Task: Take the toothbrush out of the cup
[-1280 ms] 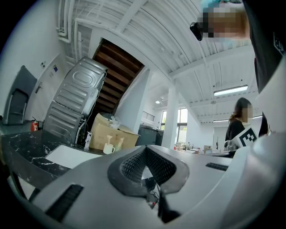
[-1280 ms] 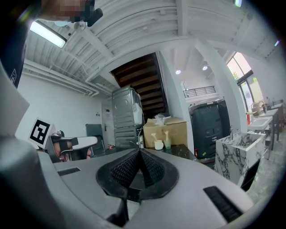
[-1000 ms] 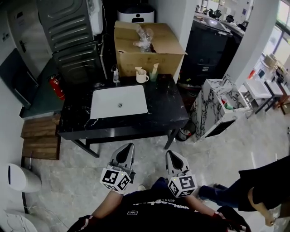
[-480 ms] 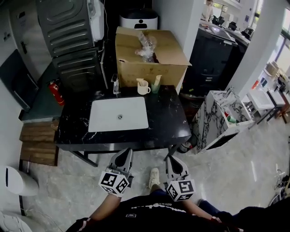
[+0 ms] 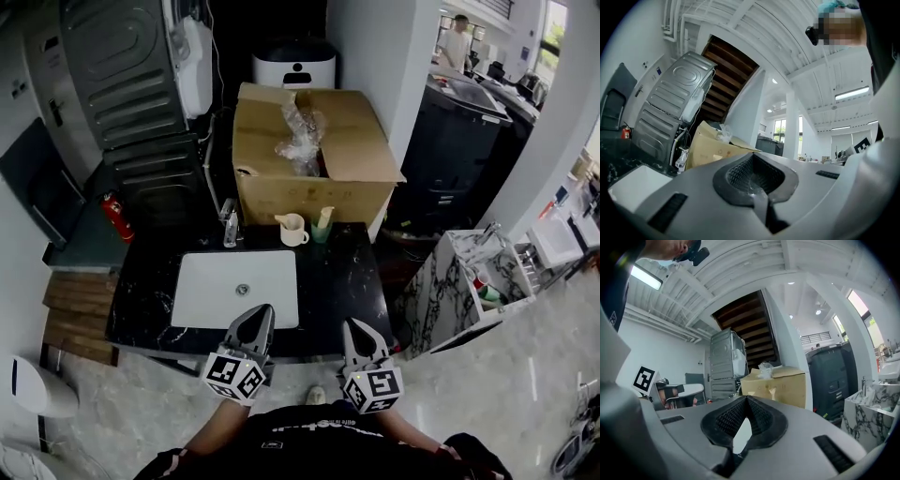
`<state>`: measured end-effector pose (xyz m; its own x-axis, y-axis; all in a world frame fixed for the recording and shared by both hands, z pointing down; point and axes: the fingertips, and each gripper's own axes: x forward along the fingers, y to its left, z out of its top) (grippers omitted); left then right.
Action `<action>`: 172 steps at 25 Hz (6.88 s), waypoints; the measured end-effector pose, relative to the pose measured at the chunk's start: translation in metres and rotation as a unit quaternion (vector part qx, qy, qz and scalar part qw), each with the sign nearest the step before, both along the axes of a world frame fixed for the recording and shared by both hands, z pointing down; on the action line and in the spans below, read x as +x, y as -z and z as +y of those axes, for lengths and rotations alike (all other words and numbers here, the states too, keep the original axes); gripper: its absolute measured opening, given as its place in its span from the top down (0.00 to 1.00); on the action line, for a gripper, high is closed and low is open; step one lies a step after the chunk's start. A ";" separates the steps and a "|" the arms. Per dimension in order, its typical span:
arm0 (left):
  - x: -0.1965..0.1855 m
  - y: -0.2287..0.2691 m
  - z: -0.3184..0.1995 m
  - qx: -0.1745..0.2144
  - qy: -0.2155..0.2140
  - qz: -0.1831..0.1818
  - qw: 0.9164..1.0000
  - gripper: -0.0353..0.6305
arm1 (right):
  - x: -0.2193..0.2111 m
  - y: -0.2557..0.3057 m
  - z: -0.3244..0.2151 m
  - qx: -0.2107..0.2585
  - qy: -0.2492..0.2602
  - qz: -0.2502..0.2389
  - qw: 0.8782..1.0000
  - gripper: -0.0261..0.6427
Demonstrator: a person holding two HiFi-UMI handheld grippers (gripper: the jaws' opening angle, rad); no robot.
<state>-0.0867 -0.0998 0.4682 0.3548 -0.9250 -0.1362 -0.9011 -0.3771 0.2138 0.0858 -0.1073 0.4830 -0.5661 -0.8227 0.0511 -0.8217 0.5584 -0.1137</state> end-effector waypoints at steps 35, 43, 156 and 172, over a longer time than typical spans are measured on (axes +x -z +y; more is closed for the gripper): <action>-0.030 -0.011 -0.132 -0.018 -0.032 -0.013 0.999 0.92 | -0.051 -0.041 -0.182 -0.006 -0.032 0.008 0.999 0.70; -0.051 -0.019 -0.132 -0.029 -0.010 -0.011 0.999 0.92 | -0.062 -0.057 -0.273 0.003 -0.063 0.015 0.998 0.70; -0.023 -0.048 -0.179 -0.031 -0.024 -0.035 0.999 0.69 | 0.007 -0.013 -0.126 -0.023 -0.063 0.051 0.996 0.91; -0.029 -0.135 -0.329 -0.142 0.017 -0.040 0.989 0.67 | 0.029 -0.011 -0.125 -0.016 -0.080 0.047 0.996 0.91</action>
